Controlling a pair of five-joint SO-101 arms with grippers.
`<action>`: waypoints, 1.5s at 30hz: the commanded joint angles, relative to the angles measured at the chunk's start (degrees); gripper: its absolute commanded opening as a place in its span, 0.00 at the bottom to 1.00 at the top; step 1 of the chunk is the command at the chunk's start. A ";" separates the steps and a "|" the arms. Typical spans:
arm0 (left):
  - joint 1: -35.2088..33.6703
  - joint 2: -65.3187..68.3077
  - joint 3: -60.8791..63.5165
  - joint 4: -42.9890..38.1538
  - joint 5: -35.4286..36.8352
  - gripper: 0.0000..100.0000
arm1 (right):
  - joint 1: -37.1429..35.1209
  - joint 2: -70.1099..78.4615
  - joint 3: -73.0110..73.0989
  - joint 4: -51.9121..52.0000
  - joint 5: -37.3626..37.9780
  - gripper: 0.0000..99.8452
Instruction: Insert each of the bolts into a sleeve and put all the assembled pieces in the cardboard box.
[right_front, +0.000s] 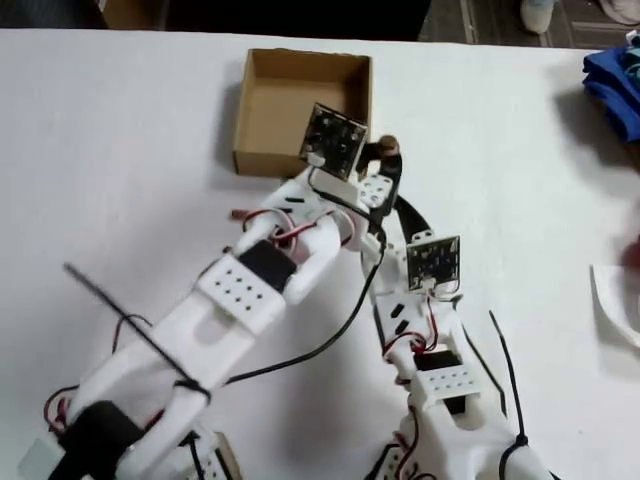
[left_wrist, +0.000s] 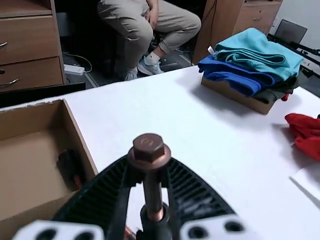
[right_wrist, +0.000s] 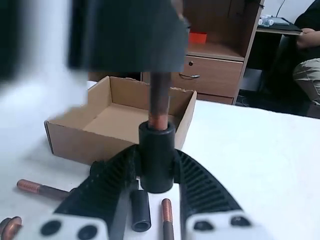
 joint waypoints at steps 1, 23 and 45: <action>-0.26 2.37 -0.84 -1.32 0.35 0.03 | 0.13 -2.42 -0.70 -3.65 0.00 0.02; -0.70 2.29 -0.84 8.44 0.44 0.24 | 0.31 -2.42 -0.70 -4.00 0.00 0.02; -27.87 -19.96 -0.31 32.53 0.35 0.24 | 1.80 -0.31 -26.55 25.80 -1.23 0.02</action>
